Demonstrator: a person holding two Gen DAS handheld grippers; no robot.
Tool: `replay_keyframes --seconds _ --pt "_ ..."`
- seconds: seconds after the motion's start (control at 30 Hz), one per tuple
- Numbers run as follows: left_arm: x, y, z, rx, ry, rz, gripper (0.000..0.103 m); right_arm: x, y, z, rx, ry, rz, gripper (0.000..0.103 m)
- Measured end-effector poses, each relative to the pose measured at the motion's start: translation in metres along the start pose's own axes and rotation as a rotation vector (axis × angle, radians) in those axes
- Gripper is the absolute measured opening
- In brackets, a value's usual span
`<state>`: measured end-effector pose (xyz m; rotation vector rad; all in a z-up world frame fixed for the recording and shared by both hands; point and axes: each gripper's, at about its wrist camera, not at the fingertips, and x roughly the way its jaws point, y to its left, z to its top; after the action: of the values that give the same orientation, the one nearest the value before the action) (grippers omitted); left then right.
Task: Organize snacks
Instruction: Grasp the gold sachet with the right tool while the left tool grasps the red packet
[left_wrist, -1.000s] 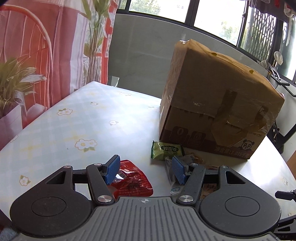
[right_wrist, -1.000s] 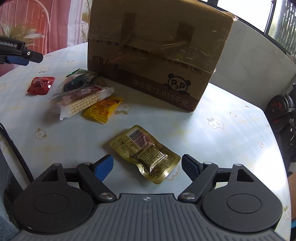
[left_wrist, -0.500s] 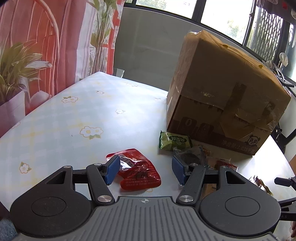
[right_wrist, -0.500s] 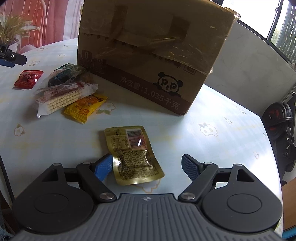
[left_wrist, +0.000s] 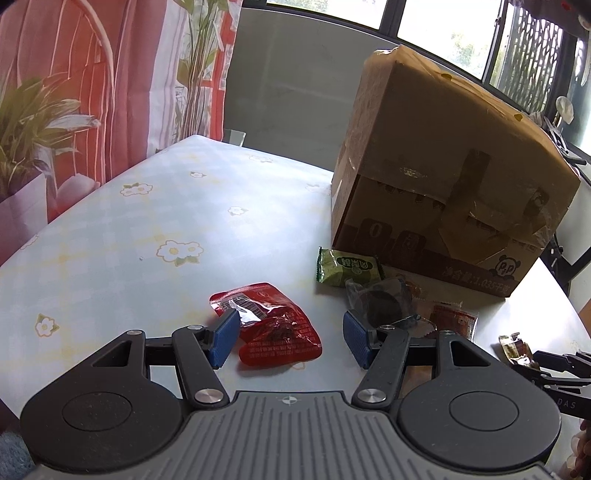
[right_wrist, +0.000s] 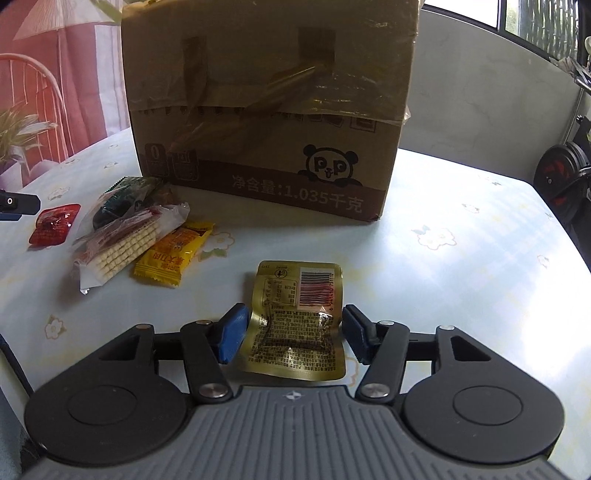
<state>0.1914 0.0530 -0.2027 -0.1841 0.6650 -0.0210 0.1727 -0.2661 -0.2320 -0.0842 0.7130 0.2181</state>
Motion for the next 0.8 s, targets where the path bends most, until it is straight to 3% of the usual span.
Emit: replay_keyframes --seconds 0.23,0.8 --pt "0.001 0.002 -0.001 -0.004 0.016 0.027 0.064 0.009 0.002 0.012 -0.025 -0.034 -0.009 0.049" --pt "0.041 0.005 0.006 -0.057 0.106 0.13 0.064 0.018 -0.001 0.009 -0.029 -0.09 -0.003 0.05"
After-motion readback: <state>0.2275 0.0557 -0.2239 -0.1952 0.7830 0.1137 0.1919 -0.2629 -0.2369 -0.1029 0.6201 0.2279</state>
